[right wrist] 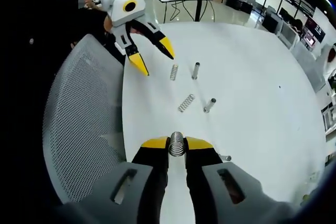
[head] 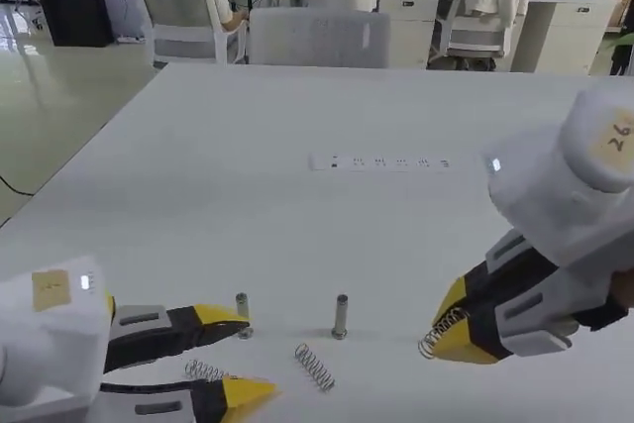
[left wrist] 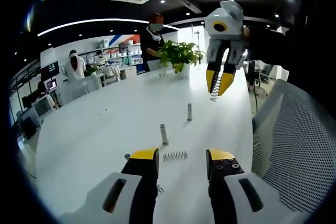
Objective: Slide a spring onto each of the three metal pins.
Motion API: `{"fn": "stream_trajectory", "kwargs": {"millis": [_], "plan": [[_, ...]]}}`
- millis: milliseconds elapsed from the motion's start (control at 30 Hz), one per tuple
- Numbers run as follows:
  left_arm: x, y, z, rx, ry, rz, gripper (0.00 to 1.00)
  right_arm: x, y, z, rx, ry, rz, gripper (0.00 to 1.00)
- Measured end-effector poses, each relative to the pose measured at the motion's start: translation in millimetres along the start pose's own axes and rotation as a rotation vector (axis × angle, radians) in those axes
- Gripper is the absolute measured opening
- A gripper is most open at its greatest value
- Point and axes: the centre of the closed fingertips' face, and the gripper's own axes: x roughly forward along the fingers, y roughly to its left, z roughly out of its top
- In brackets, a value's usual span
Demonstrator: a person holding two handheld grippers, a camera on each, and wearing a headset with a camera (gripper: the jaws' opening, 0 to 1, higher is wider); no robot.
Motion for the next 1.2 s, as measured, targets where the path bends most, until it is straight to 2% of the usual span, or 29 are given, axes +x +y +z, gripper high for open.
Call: {"fn": "stream_trajectory", "kwargs": {"millis": [333,533,667,933,967,1067,1200], "plan": [[-11.7,4.6,-4.9,-0.056,-0.021,0.053,0.49,-17.9,-20.8,-12.3,0.044,0.012,-0.058,0.13],[-13.6,4.5,-6.2,-0.085,-0.037,0.065,0.56,-25.3,-32.0,-19.1,0.06,0.028,-0.083,0.13],[-12.3,1.8,-6.5,-0.088,-0.036,0.065,0.59,-26.9,-44.9,-27.6,0.048,0.079,-0.108,0.13],[-7.5,-4.3,-5.5,-0.088,-0.031,0.055,0.6,-16.4,-64.4,-38.2,0.051,0.137,-0.095,0.13],[-7.2,-4.6,-5.4,-0.087,-0.03,0.055,0.6,-13.8,-67.7,-40.9,0.051,0.151,-0.095,0.13],[-6.8,-4.9,-5.5,-0.087,-0.027,0.052,0.61,-10.8,-78.5,-55.0,0.025,0.233,-0.12,0.13],[-6.7,-5.4,-5.7,-0.088,-0.027,0.053,0.61,-3.6,-85.2,-62.5,0.009,0.276,-0.124,0.13]]}}
